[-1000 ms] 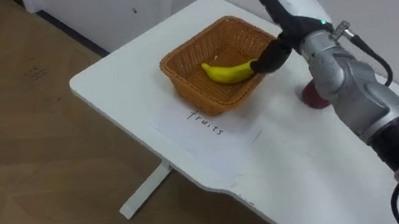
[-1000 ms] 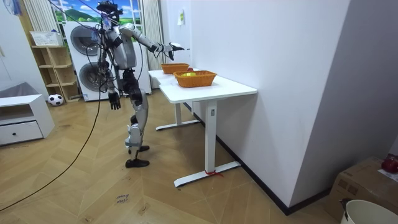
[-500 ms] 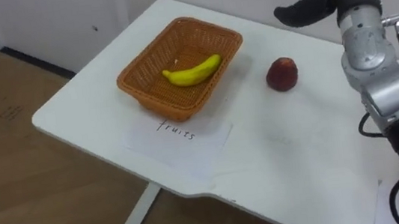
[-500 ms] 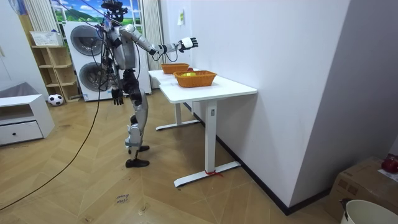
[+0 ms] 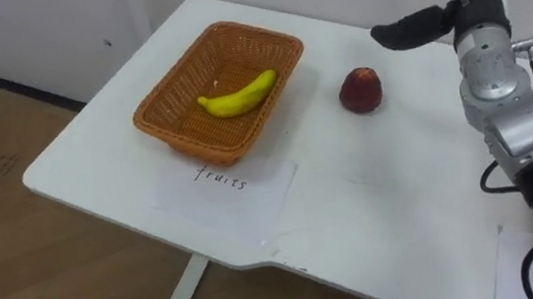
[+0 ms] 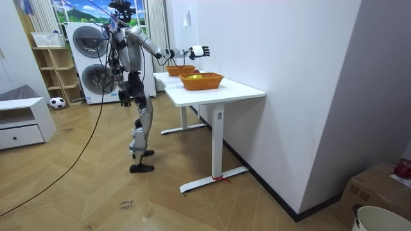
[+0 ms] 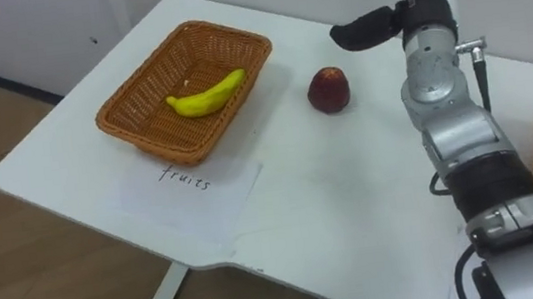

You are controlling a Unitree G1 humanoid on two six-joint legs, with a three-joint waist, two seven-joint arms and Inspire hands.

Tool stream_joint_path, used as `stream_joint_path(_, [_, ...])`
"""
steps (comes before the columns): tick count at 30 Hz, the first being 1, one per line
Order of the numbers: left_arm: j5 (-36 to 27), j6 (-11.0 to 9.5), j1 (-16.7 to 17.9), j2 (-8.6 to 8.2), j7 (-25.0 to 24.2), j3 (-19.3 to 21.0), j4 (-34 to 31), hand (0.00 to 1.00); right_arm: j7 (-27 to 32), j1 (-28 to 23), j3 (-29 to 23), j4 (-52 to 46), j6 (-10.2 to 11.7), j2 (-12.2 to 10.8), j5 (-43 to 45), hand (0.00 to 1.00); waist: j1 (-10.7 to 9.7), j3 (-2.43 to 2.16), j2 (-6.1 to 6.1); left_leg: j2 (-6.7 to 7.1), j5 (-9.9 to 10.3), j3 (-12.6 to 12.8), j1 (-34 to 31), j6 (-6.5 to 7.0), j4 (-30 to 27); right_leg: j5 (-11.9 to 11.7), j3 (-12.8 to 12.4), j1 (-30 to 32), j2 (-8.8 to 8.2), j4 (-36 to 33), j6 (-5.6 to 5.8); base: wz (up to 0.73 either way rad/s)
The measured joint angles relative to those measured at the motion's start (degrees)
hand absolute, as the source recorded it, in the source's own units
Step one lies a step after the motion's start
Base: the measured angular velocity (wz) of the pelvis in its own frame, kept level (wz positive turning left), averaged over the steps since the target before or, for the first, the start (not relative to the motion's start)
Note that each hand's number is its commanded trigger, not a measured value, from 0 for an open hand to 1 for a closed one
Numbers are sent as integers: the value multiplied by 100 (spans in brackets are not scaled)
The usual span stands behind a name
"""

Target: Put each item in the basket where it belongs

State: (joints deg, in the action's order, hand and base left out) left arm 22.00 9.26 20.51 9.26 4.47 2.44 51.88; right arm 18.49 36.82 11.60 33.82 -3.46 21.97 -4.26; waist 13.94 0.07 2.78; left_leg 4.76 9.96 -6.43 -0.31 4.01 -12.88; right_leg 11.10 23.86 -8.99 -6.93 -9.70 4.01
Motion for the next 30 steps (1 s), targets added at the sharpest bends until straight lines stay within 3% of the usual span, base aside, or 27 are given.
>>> stream_joint_path(2, [4, -9, -29, -5, -2, -64, -33, 0, -107, 0, 0, 4, 1, 0, -24, 0, -90, 12, -27, -5, 0, 19, -21, 0, 13, 0, -9, 29, 0, 1, 0, -3])
stream_joint_path(6, [-3, -81, -106, 1, 2, -126, -42, 0, -258, 1, 2, 22, 93, -1, -95, 0, -85, 9, -45, -35, 0, 149, -99, 0, 35, 0, -18, 169, -2, -7, 0, -18])
stream_joint_path(12, [6, -136, -262, 22, -2, -367, -27, 0, -322, 2, 4, 173, 106, 1, -391, 0, -72, 11, -37, -33, -10, 131, -279, -1, 9, 0, -2, 331, -3, -10, -1, 2])
stream_joint_path(15, [3, -224, -341, 20, -4, -487, 83, 0, -419, 40, 6, 374, 252, 2, -403, 0, -47, 19, -36, -22, -14, 112, -404, -1, -63, 0, 6, 418, -10, -12, -1, 3])
stream_joint_path(18, [-3, -224, -358, 12, -8, -596, 103, 0, -552, 41, 12, 693, 276, 10, -408, 0, 60, 88, -32, -25, -14, 112, -422, 0, -63, 0, 20, 437, -13, -9, -1, 1])
stream_joint_path(21, [-5, -222, -384, -39, -41, -610, 113, 0, -728, 50, 16, 730, 280, 9, -410, 0, 77, 123, -56, -23, -27, 109, -624, 1, -92, -3, 53, 621, -16, -20, -7, 3])
stream_joint_path(30, [-29, -223, -634, -68, -78, -631, 333, 0, -995, 50, 61, 839, 280, -6, -424, 0, 242, 137, -49, -13, -38, 63, -732, 4, -92, -5, 121, 740, -37, -62, -10, 2])
